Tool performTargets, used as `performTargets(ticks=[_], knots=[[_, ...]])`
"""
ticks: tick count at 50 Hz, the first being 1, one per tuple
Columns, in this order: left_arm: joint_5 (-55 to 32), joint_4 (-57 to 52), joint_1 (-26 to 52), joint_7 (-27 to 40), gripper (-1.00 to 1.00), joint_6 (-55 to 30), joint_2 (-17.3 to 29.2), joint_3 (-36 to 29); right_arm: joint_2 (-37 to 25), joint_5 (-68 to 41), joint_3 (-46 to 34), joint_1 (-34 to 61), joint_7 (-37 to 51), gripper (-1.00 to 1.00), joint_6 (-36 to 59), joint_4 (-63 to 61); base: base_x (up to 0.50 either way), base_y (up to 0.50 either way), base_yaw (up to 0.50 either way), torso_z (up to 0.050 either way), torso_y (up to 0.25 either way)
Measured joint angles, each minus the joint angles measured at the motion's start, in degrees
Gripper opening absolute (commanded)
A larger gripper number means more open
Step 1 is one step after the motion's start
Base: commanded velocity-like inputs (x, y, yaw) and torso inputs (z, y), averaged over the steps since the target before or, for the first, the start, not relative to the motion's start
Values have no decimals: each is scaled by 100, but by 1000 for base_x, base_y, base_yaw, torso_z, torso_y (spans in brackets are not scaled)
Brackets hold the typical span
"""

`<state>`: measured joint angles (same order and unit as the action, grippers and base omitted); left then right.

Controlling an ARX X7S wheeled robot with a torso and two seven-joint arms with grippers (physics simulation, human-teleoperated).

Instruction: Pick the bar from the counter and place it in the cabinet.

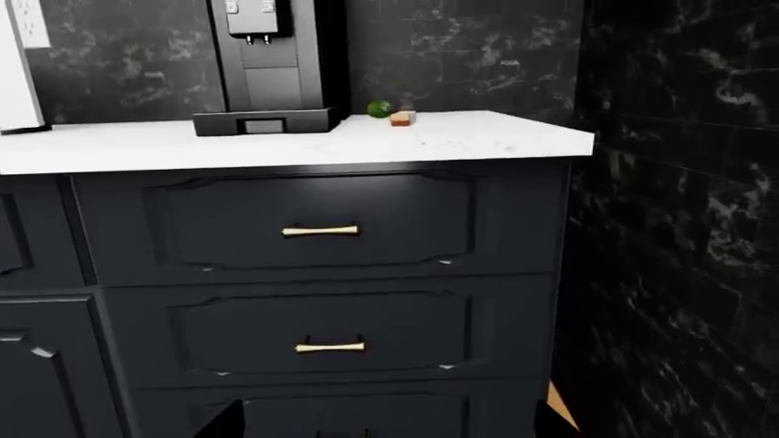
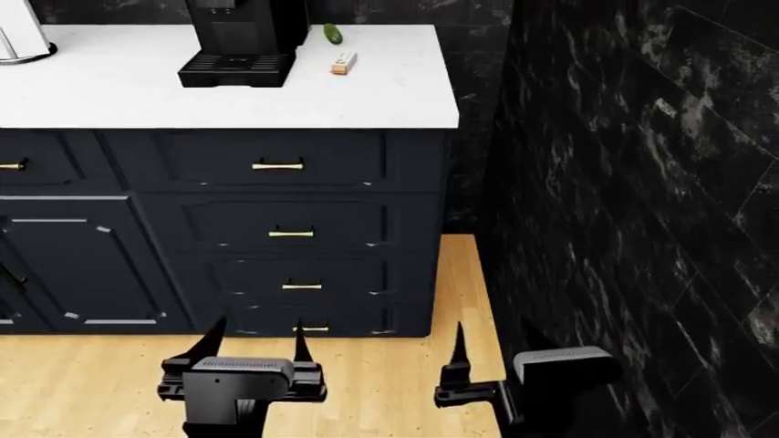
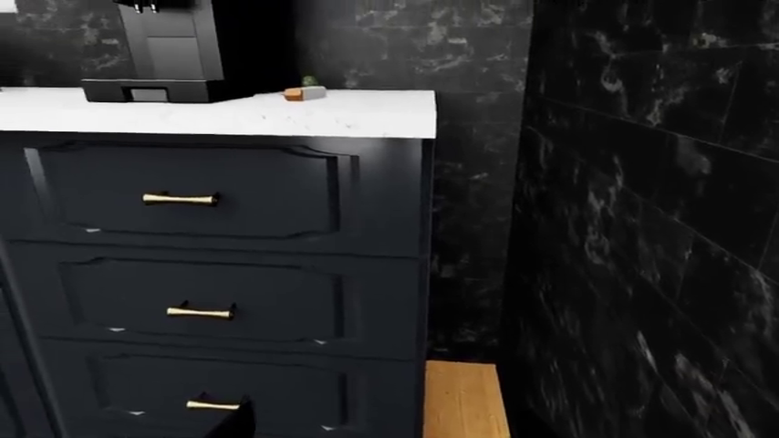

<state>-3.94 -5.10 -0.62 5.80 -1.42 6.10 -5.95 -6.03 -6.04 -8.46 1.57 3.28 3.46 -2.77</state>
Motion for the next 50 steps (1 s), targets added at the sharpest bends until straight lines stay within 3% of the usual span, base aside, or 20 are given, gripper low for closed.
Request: performTargets(ticks=[4, 25, 50], knots=[[-28, -71, 0, 31, 100, -39, 27, -19, -16, -50, -28, 0, 16, 100, 43, -56, 0, 0, 0, 46, 61], [-120, -535, -2, 273, 100, -437, 172, -34, -74, -208, -79, -4, 262, 100, 208, -326, 60, 254, 0, 0, 0], [-677, -1810, 348, 355, 100, -1543, 465, 123, -433, -628, -106, 360, 469, 100, 1575, -1601, 335, 33, 0, 0, 0]])
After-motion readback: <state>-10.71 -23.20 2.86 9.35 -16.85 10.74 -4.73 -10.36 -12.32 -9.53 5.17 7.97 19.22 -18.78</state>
